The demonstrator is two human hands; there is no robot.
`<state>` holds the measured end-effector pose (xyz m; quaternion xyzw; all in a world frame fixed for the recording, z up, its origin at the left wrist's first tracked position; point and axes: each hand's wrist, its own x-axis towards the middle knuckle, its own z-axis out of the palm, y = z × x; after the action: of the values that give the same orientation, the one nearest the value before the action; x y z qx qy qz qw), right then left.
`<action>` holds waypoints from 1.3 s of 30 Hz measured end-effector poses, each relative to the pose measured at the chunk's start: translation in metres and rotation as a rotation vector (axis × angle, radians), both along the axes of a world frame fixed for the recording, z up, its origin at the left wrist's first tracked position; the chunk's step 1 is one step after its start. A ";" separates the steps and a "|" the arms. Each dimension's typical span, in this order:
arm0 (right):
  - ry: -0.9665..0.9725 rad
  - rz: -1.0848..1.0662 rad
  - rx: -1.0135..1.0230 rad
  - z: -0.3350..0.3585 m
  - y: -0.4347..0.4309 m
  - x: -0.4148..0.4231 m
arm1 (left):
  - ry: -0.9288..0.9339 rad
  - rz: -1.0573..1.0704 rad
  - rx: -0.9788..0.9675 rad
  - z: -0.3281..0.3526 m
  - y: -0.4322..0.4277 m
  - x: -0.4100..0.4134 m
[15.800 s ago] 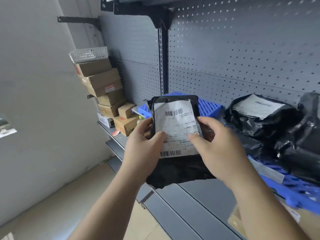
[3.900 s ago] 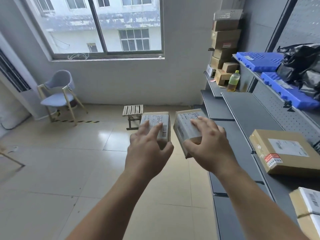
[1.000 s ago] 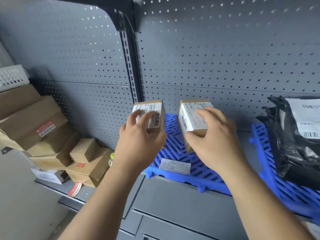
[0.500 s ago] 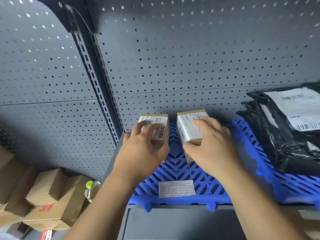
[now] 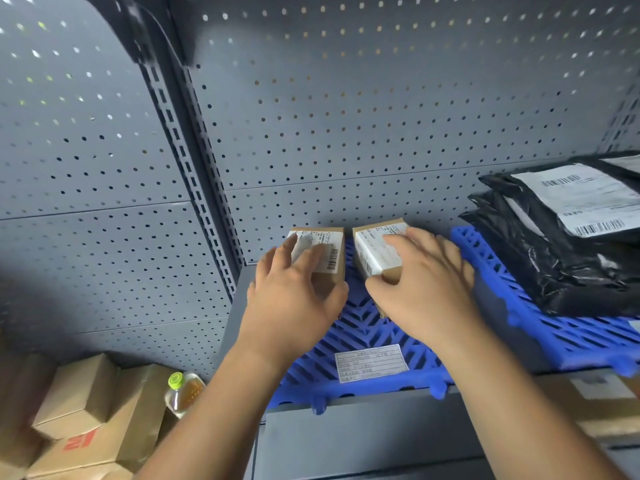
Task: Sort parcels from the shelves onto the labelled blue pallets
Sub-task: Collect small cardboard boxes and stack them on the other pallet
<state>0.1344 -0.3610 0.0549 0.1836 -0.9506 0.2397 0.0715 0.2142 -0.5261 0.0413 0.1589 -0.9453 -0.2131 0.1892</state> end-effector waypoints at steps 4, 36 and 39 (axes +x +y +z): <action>0.018 -0.043 -0.031 0.001 0.004 0.012 | 0.032 0.018 -0.016 -0.001 0.002 0.008; 0.042 -0.321 -0.096 -0.014 0.289 0.108 | 0.099 -0.268 -0.136 0.012 0.286 0.052; 0.022 -0.386 -0.082 -0.021 0.342 0.122 | 0.075 -0.342 -0.142 0.002 0.339 0.053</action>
<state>0.2563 -0.0187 0.0342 -0.0024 -0.9569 0.2578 0.1338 0.2669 -0.1872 0.0431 -0.0259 -0.9635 -0.1805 0.1959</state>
